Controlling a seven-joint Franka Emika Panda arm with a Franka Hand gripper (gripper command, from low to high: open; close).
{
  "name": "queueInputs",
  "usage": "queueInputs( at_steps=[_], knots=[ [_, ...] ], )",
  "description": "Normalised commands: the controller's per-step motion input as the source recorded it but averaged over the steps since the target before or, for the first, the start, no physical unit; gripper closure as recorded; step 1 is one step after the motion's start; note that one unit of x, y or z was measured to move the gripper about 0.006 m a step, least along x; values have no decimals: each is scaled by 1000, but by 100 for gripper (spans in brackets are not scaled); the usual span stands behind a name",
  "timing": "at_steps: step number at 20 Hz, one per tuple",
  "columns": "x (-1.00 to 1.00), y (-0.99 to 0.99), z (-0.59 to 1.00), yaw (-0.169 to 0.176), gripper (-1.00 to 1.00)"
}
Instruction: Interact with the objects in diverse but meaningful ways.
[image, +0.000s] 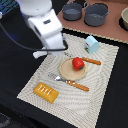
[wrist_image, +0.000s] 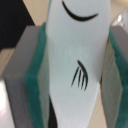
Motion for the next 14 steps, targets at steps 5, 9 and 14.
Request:
queueInputs(
  at_steps=[5, 9, 14],
  knots=[
    [286, 913, 189, 42, 100],
    [346, 914, 73, 37, 100],
    [354, 799, -115, 33, 100]
  ],
)
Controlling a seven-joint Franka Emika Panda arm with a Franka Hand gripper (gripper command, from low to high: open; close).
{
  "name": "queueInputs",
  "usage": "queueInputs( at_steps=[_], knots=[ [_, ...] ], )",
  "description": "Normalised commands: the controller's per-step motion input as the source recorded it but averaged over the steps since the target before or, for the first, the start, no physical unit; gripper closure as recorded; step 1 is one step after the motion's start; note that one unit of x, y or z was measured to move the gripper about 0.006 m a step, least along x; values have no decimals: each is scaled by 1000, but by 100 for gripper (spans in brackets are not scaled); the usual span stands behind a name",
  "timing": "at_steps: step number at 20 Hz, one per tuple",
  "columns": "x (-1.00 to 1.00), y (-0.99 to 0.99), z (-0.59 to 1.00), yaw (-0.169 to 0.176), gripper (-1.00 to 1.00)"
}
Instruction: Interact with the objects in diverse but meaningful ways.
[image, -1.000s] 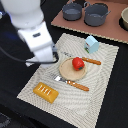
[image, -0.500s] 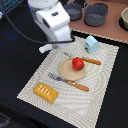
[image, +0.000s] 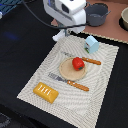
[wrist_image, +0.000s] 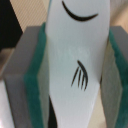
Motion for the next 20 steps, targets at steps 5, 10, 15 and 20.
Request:
queueInputs(
  at_steps=[5, 10, 15, 20],
  knots=[
    [214, 557, -361, 16, 100],
    [35, 308, -392, 0, 100],
    [0, 285, -355, 0, 100],
    [3, 239, -222, 0, 100]
  ],
)
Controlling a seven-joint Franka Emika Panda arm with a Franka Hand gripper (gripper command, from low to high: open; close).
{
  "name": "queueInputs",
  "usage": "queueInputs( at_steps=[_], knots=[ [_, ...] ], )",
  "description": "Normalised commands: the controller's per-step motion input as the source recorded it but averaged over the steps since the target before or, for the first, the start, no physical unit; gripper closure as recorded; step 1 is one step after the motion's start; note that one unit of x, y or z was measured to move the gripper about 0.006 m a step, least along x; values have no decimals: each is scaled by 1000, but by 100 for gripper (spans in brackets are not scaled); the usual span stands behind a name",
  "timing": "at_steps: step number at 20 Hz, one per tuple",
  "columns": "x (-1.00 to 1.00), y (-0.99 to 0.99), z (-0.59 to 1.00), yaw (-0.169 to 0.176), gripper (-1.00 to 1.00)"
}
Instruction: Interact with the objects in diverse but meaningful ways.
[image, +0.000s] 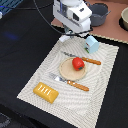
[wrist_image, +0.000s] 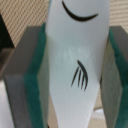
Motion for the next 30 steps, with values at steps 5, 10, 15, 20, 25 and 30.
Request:
queueInputs(
  at_steps=[5, 10, 15, 20, 25, 30],
  knots=[
    [35, 191, -101, 0, 100],
    [13, 134, 0, 0, -100],
    [6, 122, 0, 0, -100],
    [59, 110, 496, -47, -100],
    [267, 61, 942, -126, -100],
    [749, 90, 934, -104, -100]
  ],
)
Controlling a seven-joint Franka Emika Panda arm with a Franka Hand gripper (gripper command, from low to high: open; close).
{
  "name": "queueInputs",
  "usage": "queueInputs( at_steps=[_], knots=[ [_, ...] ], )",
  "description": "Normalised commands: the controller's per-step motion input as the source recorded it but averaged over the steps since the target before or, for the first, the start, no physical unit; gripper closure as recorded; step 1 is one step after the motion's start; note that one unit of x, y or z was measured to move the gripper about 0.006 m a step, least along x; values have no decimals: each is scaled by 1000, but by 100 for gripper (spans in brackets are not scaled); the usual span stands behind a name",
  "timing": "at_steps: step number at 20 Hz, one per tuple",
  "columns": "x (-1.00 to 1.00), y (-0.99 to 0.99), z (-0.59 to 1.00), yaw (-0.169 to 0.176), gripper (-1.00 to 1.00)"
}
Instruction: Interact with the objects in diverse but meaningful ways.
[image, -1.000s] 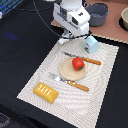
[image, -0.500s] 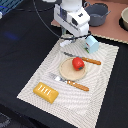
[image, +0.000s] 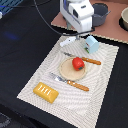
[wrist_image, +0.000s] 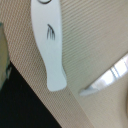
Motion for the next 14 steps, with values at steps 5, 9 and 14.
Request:
queueInputs(
  at_steps=[5, 9, 14],
  knots=[
    [944, 61, 540, -51, -100],
    [1000, 1, 413, -2, -100],
    [945, 0, 286, -24, -100]
  ],
)
